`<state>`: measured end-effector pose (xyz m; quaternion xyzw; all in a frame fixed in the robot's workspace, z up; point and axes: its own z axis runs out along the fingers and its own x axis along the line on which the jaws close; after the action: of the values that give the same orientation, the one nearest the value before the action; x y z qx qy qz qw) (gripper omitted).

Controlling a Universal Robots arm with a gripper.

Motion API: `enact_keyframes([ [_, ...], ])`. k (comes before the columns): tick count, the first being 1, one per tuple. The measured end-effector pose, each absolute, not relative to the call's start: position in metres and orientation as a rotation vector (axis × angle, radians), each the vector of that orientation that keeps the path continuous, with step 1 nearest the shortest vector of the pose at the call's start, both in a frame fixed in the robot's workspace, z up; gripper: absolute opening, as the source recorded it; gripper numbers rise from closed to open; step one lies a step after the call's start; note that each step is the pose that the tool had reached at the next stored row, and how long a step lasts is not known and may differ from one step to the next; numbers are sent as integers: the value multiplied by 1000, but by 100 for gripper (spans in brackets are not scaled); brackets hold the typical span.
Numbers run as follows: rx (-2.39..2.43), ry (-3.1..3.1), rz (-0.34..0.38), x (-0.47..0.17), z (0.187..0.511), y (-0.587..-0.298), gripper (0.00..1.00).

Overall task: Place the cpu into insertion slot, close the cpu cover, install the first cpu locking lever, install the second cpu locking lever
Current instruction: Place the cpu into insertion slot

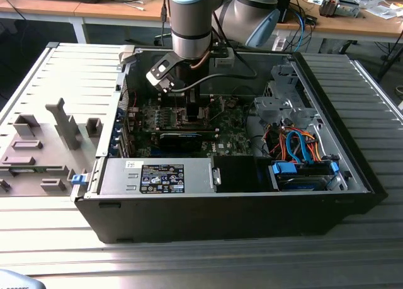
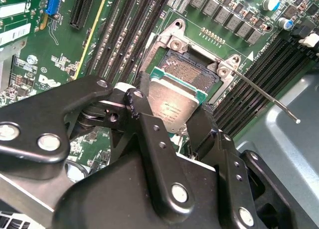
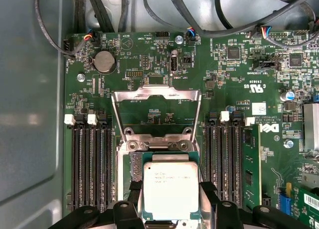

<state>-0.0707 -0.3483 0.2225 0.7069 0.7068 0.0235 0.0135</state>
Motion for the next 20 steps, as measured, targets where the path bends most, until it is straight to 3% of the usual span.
enact_keyframes([
  [20, 2202, 2201, 73, -72, 218, -341, 54],
])
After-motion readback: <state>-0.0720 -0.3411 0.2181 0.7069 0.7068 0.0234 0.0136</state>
